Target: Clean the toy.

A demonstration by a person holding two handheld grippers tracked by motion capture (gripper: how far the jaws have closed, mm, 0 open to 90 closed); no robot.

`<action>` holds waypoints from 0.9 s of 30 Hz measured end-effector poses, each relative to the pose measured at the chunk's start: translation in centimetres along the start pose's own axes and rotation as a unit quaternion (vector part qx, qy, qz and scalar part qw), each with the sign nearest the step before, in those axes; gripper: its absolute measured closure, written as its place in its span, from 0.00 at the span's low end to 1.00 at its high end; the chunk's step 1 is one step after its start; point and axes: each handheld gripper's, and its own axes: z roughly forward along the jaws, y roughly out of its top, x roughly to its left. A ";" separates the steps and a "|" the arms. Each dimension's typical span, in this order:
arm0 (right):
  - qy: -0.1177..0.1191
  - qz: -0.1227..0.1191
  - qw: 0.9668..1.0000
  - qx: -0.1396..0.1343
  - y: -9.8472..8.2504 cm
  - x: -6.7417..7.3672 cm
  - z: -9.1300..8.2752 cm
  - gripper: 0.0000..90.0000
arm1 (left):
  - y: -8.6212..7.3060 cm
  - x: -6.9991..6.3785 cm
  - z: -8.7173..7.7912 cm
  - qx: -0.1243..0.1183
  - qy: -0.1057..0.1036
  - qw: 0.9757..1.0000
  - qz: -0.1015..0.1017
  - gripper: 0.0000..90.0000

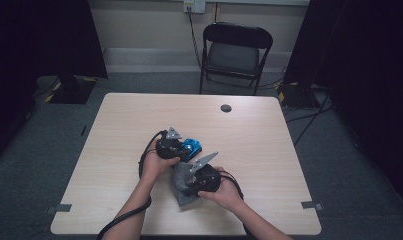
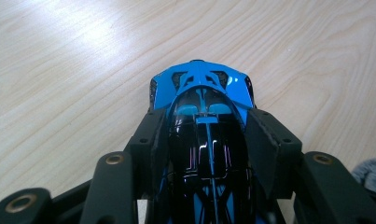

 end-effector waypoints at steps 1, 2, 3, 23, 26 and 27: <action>0.005 -0.008 1.000 0.002 -0.2 0.2 -0.2 0.84 | 0.0 0.0 0.0 -0.001 0.000 1.000 -0.001 0.55; 0.005 -0.008 1.000 0.002 -0.2 0.2 -0.2 0.84 | 0.0 0.0 0.0 -0.001 0.000 1.000 -0.001 0.55; 0.009 -0.010 1.000 0.001 -0.3 0.3 -0.4 0.84 | 0.0 0.0 0.0 0.000 0.000 1.000 0.000 0.55; -0.031 0.010 0.999 -0.025 -2.2 -2.0 -6.4 0.84 | 0.0 -0.1 0.1 -0.007 0.002 1.000 -0.007 0.55; -0.050 0.027 0.998 -0.034 -2.6 -3.2 -7.4 0.84 | 0.0 0.0 0.0 0.000 0.001 1.000 0.001 0.55; -0.070 0.044 0.996 -0.042 -2.8 -4.0 -8.0 0.84 | 0.0 0.0 0.0 0.000 0.001 1.000 0.000 0.55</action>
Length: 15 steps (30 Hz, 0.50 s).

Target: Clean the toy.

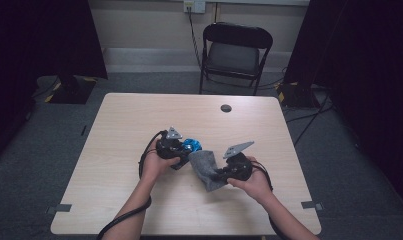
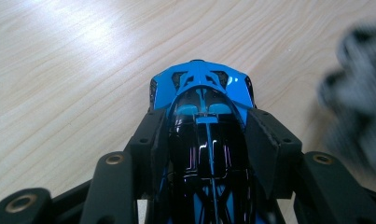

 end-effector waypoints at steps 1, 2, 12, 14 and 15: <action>0.000 0.000 1.000 0.000 0.0 0.0 0.0 0.84 | 0.0 0.0 0.0 0.000 0.000 1.000 0.000 0.55; -0.009 0.008 1.000 -0.002 -0.1 -0.4 -0.2 0.84 | 0.0 0.0 0.0 0.000 0.000 1.000 0.000 0.55; -0.086 0.057 0.994 -0.020 0.0 -3.5 0.0 0.84 | 0.0 0.0 0.0 -0.001 0.000 1.000 -0.001 0.55; -0.101 0.066 0.993 -0.020 0.2 -3.9 0.4 0.84 | 0.0 0.0 0.0 -0.002 0.000 1.000 -0.003 0.55; -0.105 0.072 0.992 -0.019 0.3 -4.1 0.6 0.84 | 0.0 0.0 0.0 -0.002 0.000 1.000 -0.002 0.55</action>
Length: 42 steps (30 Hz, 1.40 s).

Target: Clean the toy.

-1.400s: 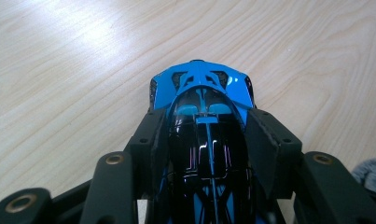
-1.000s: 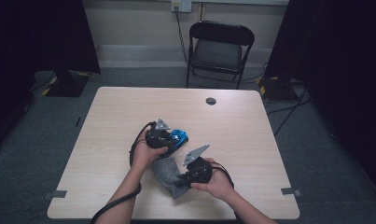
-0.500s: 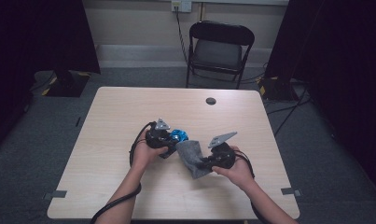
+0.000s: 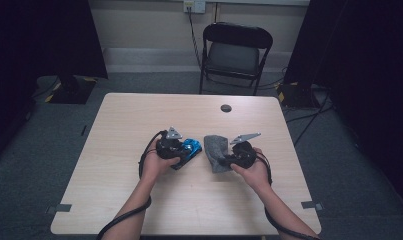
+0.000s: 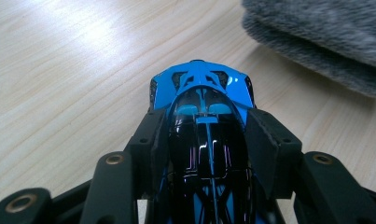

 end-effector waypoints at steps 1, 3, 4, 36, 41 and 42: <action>-0.011 0.006 1.000 0.001 0.2 -0.2 0.6 0.84 | 0.0 0.0 0.0 0.000 0.000 1.000 0.000 0.55; -0.013 0.010 1.000 0.002 0.2 -0.2 0.8 0.84 | 0.0 0.0 0.0 0.000 0.000 1.000 0.000 0.55; -0.018 0.012 1.000 0.004 0.3 -0.2 1.2 0.84 | 0.0 0.0 0.0 0.000 0.000 1.000 0.000 0.55; 0.021 -0.031 0.999 0.038 0.7 3.9 4.4 0.84 | 0.0 0.0 0.0 0.002 0.003 1.000 0.006 0.55; 0.032 -0.031 0.998 0.039 0.5 4.5 4.5 0.84 | 0.0 0.0 0.0 0.002 0.003 1.000 0.005 0.55; 0.034 -0.033 0.998 0.040 0.5 4.7 4.5 0.84 | 0.0 0.0 0.0 0.001 0.003 1.000 0.005 0.55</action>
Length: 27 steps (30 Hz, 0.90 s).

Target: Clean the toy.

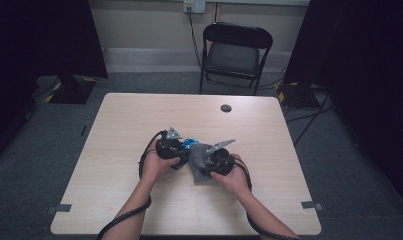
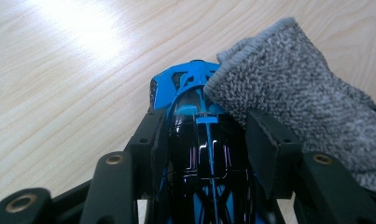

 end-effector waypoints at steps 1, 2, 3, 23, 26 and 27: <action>0.002 -0.001 1.000 0.001 0.0 0.1 0.0 0.84 | 0.0 0.0 0.0 -0.001 -0.001 1.000 -0.003 0.55; 0.002 -0.001 1.000 0.001 0.0 0.1 0.0 0.84 | 0.0 0.0 0.0 -0.002 -0.001 1.000 -0.002 0.55; 0.004 -0.003 1.000 0.001 0.0 0.3 0.0 0.84 | 0.0 0.0 0.0 -0.002 -0.001 1.000 -0.002 0.55; 0.046 -0.031 0.998 0.010 -0.1 2.7 0.6 0.84 | 0.0 0.0 0.0 -0.001 0.000 1.000 -0.001 0.55; 0.049 -0.036 0.998 0.012 -0.1 3.0 0.7 0.84 | 0.0 0.0 0.0 0.000 -0.001 1.000 0.000 0.55; 0.051 -0.038 0.998 0.012 0.0 3.2 0.8 0.84 | 0.0 0.0 0.0 -0.001 -0.002 1.000 -0.002 0.55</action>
